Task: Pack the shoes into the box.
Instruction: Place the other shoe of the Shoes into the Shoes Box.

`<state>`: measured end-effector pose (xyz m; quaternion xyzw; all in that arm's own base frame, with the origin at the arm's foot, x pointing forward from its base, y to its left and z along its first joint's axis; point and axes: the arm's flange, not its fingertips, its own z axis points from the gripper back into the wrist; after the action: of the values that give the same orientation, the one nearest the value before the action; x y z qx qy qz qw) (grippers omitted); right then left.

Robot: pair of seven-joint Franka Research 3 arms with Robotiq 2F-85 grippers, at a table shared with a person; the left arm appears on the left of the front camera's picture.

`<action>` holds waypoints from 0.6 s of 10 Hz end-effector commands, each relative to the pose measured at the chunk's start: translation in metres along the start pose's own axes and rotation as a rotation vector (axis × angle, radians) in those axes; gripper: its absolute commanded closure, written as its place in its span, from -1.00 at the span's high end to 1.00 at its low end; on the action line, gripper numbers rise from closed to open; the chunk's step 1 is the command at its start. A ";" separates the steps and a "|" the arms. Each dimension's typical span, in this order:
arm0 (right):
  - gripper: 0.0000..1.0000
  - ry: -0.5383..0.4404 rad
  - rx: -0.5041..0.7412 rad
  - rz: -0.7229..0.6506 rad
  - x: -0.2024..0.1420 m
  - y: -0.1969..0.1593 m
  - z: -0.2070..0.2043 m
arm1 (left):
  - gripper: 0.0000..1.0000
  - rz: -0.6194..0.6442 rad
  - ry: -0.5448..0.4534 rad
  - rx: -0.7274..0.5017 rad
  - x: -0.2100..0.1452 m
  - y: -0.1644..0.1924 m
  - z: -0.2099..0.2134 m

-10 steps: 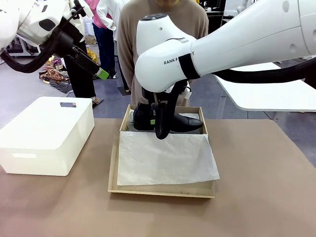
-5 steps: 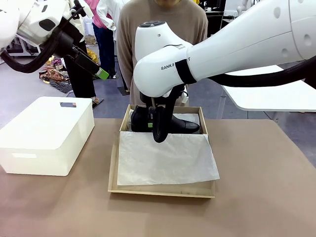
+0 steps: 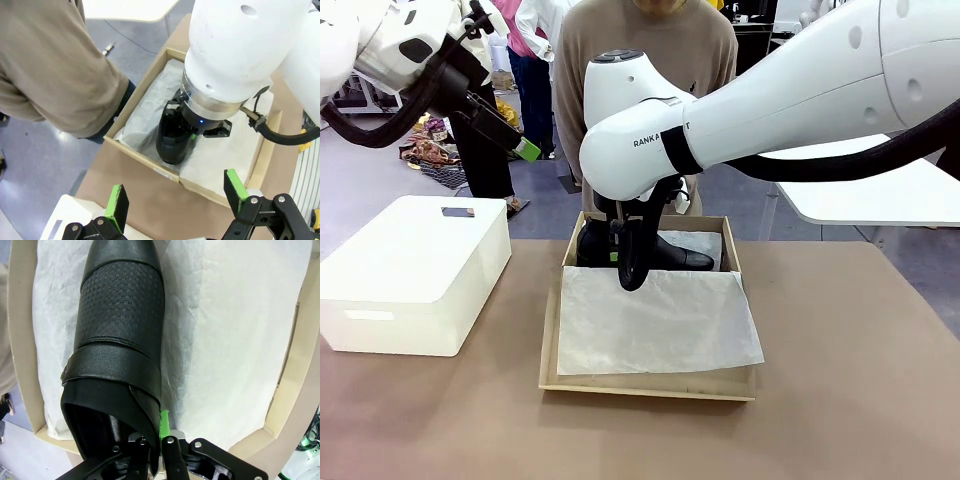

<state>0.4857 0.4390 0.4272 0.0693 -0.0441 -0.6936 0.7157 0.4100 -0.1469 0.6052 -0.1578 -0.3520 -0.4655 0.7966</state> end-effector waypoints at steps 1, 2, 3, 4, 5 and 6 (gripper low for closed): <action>-0.56 0.027 -0.017 -0.035 -0.005 0.002 0.007 | 1.00 -0.012 -0.021 -0.018 -0.001 0.002 0.001; -0.18 0.038 -0.025 -0.039 -0.005 0.002 0.010 | 1.00 -0.012 -0.021 -0.018 -0.001 0.002 0.001; 0.20 0.040 -0.032 -0.037 -0.005 0.003 0.014 | 1.00 -0.012 -0.021 -0.018 -0.001 0.002 0.001; 0.58 0.040 -0.035 -0.038 -0.004 0.005 0.020 | 1.00 -0.012 -0.021 -0.018 -0.001 0.002 0.001; 0.96 0.041 -0.039 -0.035 -0.002 0.007 0.025 | 1.00 -0.012 -0.021 -0.018 -0.001 0.002 0.001; 1.00 0.035 -0.040 -0.035 -0.001 0.009 0.030 | 1.00 -0.012 -0.021 -0.018 -0.001 0.002 0.001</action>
<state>0.4887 0.4424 0.4508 0.0752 -0.0204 -0.7056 0.7043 0.4100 -0.1469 0.6052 -0.1578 -0.3520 -0.4655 0.7966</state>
